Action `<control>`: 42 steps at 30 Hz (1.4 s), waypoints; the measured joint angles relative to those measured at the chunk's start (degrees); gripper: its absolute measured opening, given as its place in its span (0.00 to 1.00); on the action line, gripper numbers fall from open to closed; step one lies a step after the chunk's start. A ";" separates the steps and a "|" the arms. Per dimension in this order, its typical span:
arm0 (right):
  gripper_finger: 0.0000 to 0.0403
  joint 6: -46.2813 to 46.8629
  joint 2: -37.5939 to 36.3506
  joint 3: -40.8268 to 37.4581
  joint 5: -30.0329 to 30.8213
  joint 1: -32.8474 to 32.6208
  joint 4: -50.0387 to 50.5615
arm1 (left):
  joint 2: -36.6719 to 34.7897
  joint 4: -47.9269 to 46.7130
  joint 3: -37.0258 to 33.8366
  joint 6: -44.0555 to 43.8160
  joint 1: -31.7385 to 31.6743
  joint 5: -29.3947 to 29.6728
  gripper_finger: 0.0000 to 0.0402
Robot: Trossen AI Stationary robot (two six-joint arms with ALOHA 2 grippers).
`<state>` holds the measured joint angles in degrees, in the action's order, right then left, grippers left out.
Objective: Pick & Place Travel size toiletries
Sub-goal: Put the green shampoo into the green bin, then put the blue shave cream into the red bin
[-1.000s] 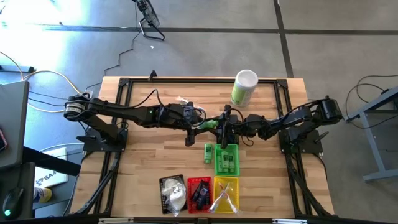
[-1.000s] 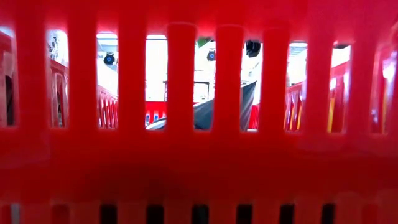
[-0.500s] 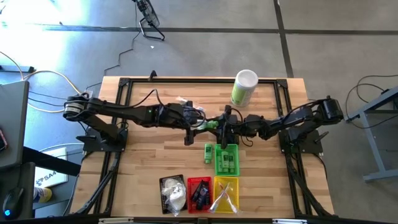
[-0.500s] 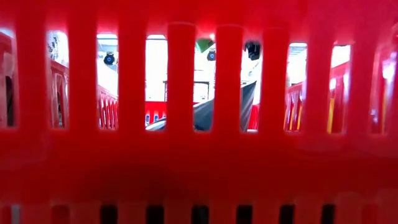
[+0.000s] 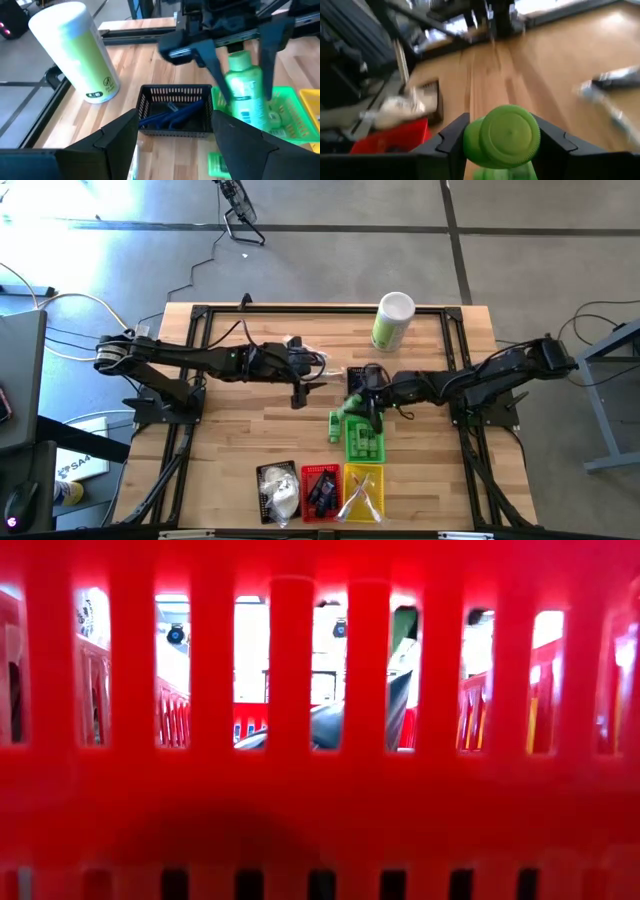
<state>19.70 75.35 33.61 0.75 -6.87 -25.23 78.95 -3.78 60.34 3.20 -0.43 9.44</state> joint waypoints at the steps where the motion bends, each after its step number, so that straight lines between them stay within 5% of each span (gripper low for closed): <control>1: 0.40 0.72 -0.06 0.02 -0.08 -0.26 2.07 | -0.03 -0.30 0.00 -0.05 0.00 0.15 0.61; 10: 0.40 9.25 0.73 0.07 -1.76 -1.23 16.13 | -0.01 -1.13 0.00 -0.48 0.00 0.21 0.61; 20: 0.42 10.55 1.13 0.08 -11.63 -1.23 16.95 | 0.01 -1.63 0.00 -0.60 0.01 0.25 0.61; 28: 0.59 12.15 1.13 0.08 -6.28 -1.12 18.77 | 0.03 -2.36 0.00 -0.74 0.02 0.25 0.61; 33: 0.70 10.70 1.13 0.08 -9.21 -1.12 18.65 | 0.05 -2.42 0.00 -0.83 0.02 0.25 0.61; 42: 0.70 7.00 1.13 0.08 -9.93 -1.12 18.30 | 0.05 -2.42 0.00 -0.80 0.02 0.25 0.61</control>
<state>26.70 76.49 33.69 -9.18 -7.98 -6.92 79.00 -6.20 60.34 2.40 -0.40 9.69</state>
